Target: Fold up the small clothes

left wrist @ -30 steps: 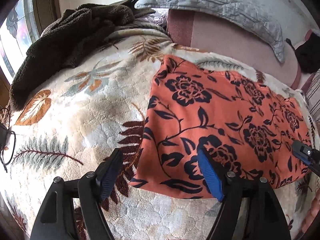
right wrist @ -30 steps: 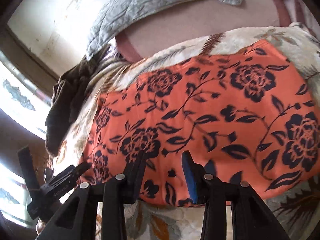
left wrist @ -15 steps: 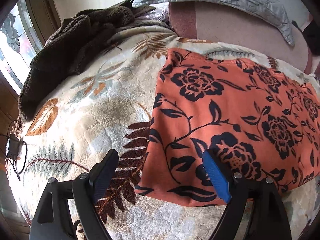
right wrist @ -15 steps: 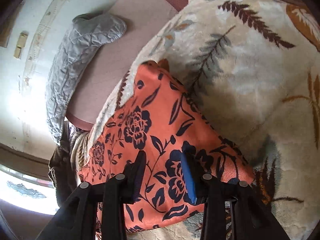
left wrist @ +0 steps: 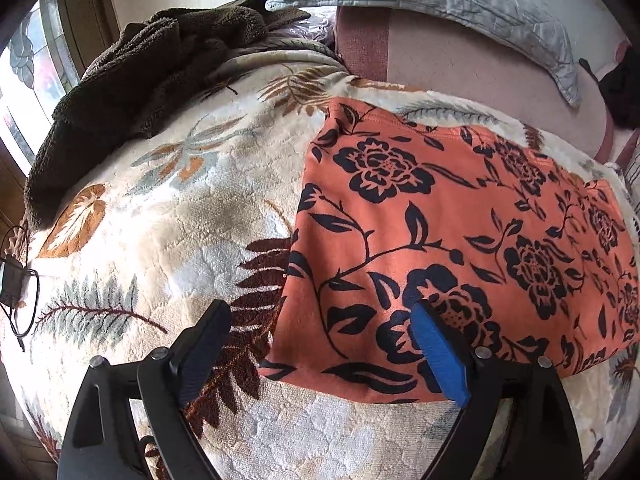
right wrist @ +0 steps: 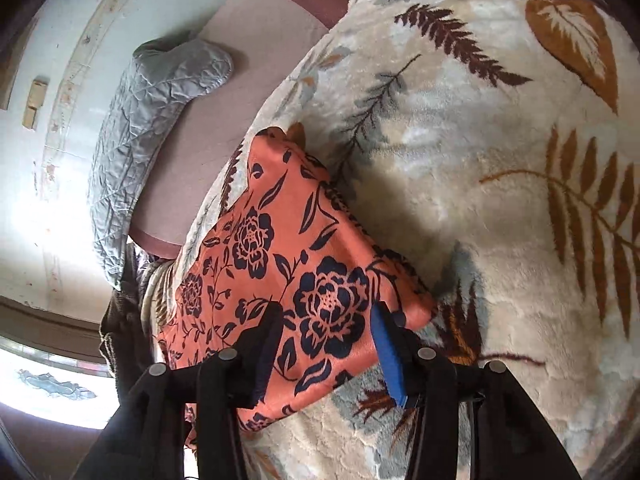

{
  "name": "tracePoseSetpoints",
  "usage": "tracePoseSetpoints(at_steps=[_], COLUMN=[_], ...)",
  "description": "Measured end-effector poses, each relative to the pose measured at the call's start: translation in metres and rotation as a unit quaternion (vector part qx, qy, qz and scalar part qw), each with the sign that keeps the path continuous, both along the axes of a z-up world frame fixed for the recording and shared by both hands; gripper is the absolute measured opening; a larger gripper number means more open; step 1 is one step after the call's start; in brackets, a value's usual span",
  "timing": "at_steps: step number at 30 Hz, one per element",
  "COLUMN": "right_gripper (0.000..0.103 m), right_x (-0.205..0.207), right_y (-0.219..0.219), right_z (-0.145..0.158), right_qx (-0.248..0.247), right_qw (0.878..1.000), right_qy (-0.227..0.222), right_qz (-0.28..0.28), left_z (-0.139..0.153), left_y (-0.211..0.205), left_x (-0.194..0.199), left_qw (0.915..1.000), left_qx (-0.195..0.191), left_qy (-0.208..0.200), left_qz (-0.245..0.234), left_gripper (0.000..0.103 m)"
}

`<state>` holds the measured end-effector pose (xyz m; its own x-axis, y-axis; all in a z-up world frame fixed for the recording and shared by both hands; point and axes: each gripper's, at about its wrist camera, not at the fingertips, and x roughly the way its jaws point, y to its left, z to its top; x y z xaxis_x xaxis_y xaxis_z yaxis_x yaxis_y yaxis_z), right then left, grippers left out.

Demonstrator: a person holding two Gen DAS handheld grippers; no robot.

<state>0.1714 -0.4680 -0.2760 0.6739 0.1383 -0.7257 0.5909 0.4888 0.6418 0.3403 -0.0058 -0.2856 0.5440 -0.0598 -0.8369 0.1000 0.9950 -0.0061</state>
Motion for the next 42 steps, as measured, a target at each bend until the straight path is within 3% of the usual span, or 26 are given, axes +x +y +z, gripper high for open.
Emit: tracePoseSetpoints(at_steps=[5, 10, 15, 19, 23, 26, 29, 32, 37, 42], right_gripper=[0.053, 0.053, 0.054, 0.053, 0.053, 0.053, 0.053, 0.053, 0.053, 0.052], right_x=[-0.012, -0.005, 0.005, 0.005, 0.002, -0.011, -0.010, 0.009, 0.039, 0.059], right_y=[-0.002, -0.007, -0.012, -0.016, -0.018, -0.013, 0.006, 0.022, 0.049, 0.049], right_z=[-0.014, -0.045, -0.060, -0.064, -0.045, 0.002, 0.036, 0.033, 0.010, -0.027], right_qx=[0.033, 0.079, 0.093, 0.102, 0.056, -0.063, -0.172, -0.164, -0.146, -0.130], right_qw=[0.999, 0.996, 0.994, 0.992, 0.996, 0.993, 0.980, 0.984, 0.988, 0.988], right_qy=[0.014, 0.027, -0.009, -0.041, -0.019, -0.036, -0.059, -0.062, -0.022, 0.064], right_qz=[-0.012, -0.029, -0.049, -0.060, -0.074, -0.096, -0.078, -0.019, 0.042, 0.063], left_z=[0.014, 0.003, -0.027, -0.017, 0.009, 0.014, 0.010, 0.006, 0.005, 0.000], left_y=[0.011, 0.025, 0.021, 0.011, 0.001, -0.009, -0.017, -0.022, -0.022, -0.020], left_x=[-0.002, 0.008, 0.023, 0.019, 0.005, -0.001, -0.002, -0.002, -0.002, 0.002], left_qw=[0.9990, 0.9981, 0.9976, 0.9990, 0.9995, 0.9987, 0.9987, 0.9985, 0.9983, 0.9987], left_qx=[-0.035, -0.040, 0.003, 0.010, 0.012, 0.015, 0.014, 0.025, 0.027, 0.029], left_qy=[-0.023, 0.006, 0.054, 0.035, -0.027, -0.046, -0.036, -0.035, -0.039, -0.032], left_qz=[0.015, 0.047, 0.044, 0.027, 0.007, -0.015, -0.032, -0.034, -0.034, -0.028], left_gripper=[0.091, 0.091, 0.092, 0.093, 0.093, 0.093, 0.093, 0.093, 0.093, 0.093])
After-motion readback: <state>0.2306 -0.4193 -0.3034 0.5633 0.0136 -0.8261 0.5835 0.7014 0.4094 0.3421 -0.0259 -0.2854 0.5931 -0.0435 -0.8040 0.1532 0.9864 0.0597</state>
